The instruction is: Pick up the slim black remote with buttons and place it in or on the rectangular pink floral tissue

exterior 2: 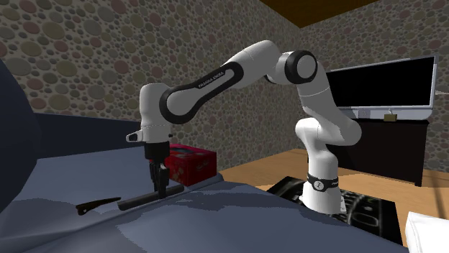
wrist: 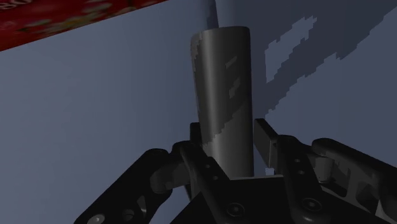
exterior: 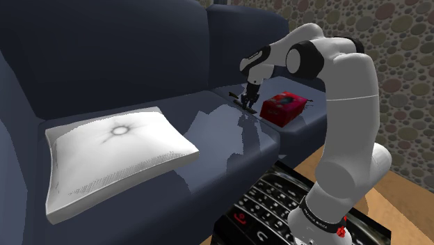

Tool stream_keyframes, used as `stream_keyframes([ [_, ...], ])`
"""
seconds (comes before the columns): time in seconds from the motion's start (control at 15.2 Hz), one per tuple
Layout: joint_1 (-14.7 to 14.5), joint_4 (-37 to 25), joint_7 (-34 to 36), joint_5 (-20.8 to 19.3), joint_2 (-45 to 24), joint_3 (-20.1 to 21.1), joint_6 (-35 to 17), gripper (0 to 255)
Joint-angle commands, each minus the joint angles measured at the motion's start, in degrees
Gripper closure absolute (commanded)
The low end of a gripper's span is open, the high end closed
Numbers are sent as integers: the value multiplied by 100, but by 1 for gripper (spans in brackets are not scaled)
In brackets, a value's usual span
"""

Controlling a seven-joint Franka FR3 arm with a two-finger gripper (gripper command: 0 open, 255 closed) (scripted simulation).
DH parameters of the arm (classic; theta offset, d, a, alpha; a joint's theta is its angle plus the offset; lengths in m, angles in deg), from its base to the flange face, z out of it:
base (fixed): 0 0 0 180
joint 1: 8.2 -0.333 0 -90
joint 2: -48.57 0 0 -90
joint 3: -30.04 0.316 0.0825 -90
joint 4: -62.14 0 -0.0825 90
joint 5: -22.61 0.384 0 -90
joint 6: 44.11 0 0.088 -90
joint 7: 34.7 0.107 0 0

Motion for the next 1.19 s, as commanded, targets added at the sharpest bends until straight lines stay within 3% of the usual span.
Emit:
stream_keyframes([
  [0.0, -2, 8, -2, 2, -7, 5, 4, 255],
  [1.12, -54, -530, 210, -232, 472, -109, 984, 255],
])
